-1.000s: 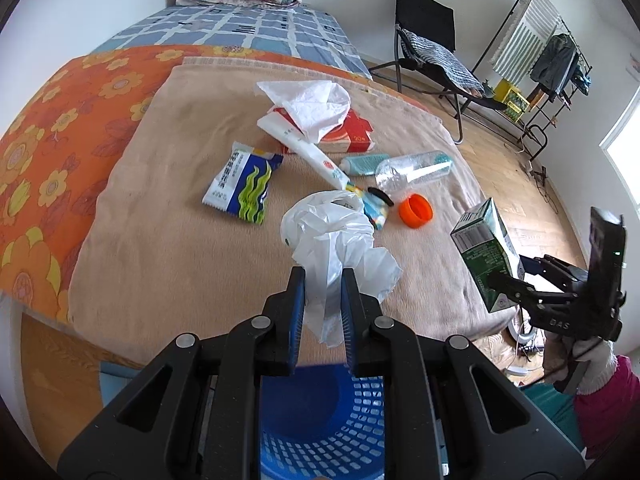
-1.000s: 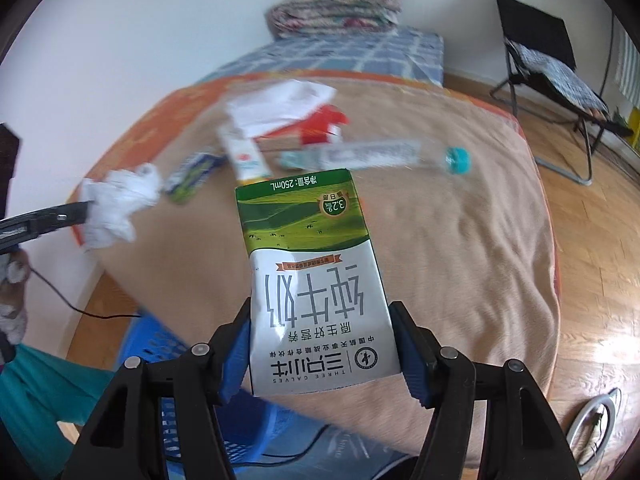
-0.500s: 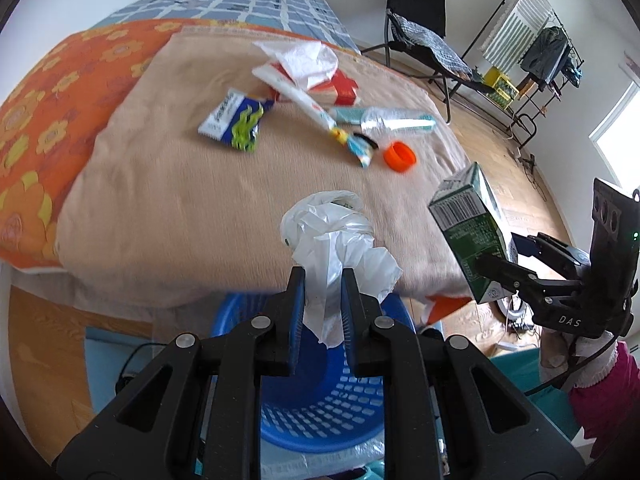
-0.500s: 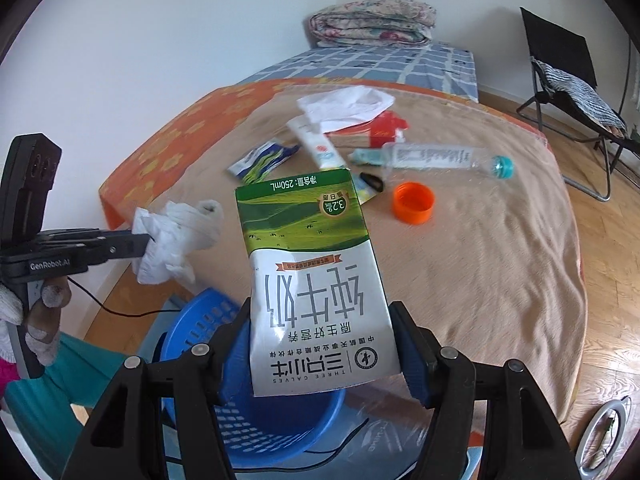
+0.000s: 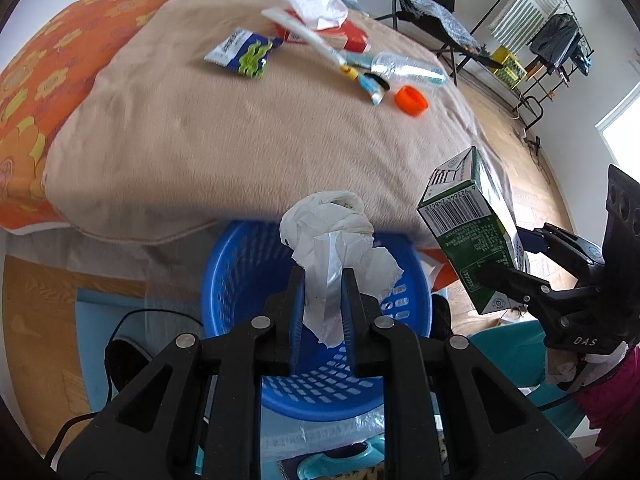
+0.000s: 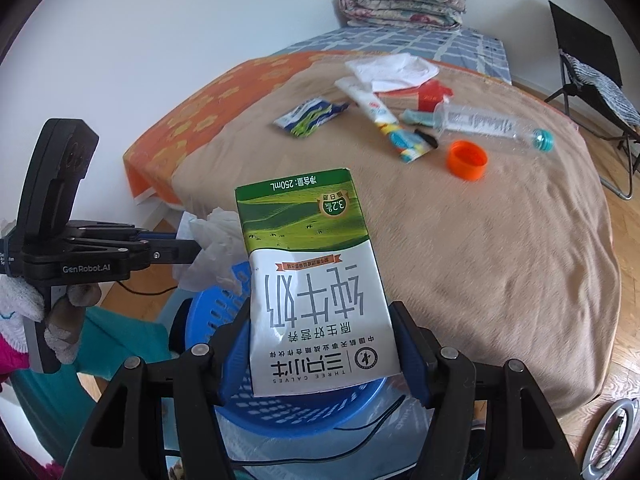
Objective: Collect trash
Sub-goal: 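Carry tissue and carton to the blue basket and open both tools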
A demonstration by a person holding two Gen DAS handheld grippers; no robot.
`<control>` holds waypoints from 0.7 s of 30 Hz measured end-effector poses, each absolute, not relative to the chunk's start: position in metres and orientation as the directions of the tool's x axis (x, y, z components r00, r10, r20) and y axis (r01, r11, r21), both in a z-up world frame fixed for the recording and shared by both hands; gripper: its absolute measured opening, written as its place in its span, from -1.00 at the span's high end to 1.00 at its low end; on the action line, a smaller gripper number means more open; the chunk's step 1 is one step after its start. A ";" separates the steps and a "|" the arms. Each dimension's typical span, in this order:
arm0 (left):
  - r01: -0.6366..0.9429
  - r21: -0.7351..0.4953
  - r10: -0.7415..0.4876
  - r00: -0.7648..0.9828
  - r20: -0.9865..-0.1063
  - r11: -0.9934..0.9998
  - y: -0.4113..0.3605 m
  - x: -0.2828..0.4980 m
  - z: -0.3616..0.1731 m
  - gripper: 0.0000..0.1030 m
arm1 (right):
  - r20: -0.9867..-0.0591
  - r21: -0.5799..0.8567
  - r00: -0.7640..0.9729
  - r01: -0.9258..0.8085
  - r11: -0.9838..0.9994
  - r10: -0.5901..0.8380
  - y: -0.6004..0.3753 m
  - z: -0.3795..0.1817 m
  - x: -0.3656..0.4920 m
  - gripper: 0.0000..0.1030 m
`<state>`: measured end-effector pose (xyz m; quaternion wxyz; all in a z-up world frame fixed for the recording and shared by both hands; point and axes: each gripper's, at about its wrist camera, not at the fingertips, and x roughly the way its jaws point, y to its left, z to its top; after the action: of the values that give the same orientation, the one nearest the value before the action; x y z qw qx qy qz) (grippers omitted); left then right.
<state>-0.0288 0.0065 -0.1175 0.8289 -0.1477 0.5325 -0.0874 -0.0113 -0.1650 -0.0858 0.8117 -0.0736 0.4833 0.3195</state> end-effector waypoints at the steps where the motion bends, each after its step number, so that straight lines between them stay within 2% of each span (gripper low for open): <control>1: -0.014 -0.336 -0.301 0.410 -0.861 0.942 0.006 -0.030 -0.120 0.70 | -0.834 0.193 0.321 -0.591 0.783 0.448 -0.164 -0.088 -0.013 -0.29; 18: -0.038 -0.279 -0.256 0.295 -0.920 0.960 0.002 -0.043 -0.158 0.69 | -0.886 0.213 0.204 -0.619 0.756 0.416 -0.145 -0.120 -0.026 -0.30; 20: -0.046 -0.270 -0.246 0.297 -0.923 0.962 0.003 -0.044 -0.158 0.42 | -0.888 0.214 0.200 -0.619 0.756 0.414 -0.145 -0.122 -0.026 -0.30; 21: -0.048 -0.269 -0.243 0.298 -0.923 0.962 0.004 -0.044 -0.158 0.37 | -0.889 0.216 0.197 -0.617 0.757 0.414 -0.145 -0.123 -0.026 -0.30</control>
<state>-0.0443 0.0036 -0.1580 0.7961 -0.1237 0.5892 -0.0612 -0.0258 -0.1455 -0.1231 0.7677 -0.0946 0.5375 0.3358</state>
